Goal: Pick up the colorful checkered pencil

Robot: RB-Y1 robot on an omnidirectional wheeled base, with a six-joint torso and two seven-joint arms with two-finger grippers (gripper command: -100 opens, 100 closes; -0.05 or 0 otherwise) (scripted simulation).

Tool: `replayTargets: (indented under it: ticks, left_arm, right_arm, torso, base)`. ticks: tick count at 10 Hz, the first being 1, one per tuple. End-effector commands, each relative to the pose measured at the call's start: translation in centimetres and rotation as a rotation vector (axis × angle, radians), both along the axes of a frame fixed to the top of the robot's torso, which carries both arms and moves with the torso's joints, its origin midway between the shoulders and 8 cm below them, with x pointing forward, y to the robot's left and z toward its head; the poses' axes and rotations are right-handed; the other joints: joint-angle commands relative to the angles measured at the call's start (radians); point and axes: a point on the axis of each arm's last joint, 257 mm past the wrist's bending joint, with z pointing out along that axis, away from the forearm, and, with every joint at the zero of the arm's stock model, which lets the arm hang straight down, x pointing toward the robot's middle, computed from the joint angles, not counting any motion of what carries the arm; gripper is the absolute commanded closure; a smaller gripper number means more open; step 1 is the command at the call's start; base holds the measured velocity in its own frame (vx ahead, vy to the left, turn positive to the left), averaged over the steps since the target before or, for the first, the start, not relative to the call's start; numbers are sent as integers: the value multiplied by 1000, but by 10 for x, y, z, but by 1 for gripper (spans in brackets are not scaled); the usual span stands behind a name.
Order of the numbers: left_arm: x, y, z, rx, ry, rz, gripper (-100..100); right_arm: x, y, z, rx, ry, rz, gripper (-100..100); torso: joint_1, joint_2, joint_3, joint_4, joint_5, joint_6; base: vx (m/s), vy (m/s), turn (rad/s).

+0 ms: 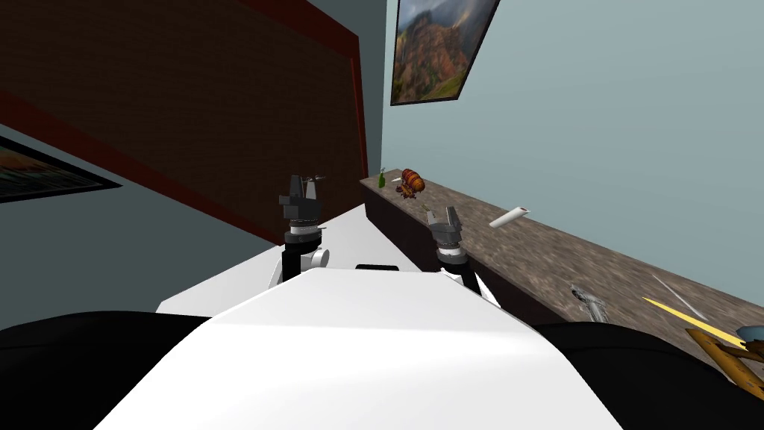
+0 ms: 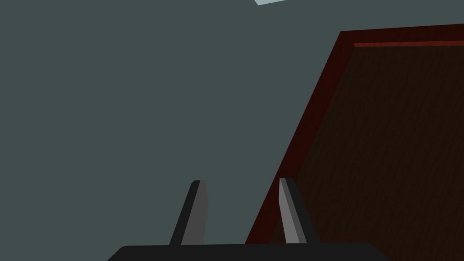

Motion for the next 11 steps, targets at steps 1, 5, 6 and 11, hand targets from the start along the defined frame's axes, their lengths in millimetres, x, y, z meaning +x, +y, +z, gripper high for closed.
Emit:
replayTargets:
  ticks: [1,5,6,11]
  left_arm:
    - [0,0,0,0,0,0,0]
    - [0,0,0,0,0,0,0]
    - [0,0,0,0,0,0,0]
    - [0,0,0,0,0,0,0]
  right_arm:
    - [0,1,-19,-28,48,22,-100]
    - [-4,2,-57,-111,151,71,-100]
    - [-5,3,-59,-135,157,86,-100]
    - [-13,-3,-103,-239,279,131,-100]
  torso:
    - [0,0,0,0,0,0]
    - [0,-1,-1,0,0,0]
    - [2,0,0,0,0,0]
    - [0,-1,-1,0,0,0]
  base:
    - [-60,86,8]
    - [-44,86,6]
    - [-36,109,-1]
    - [-23,70,9]
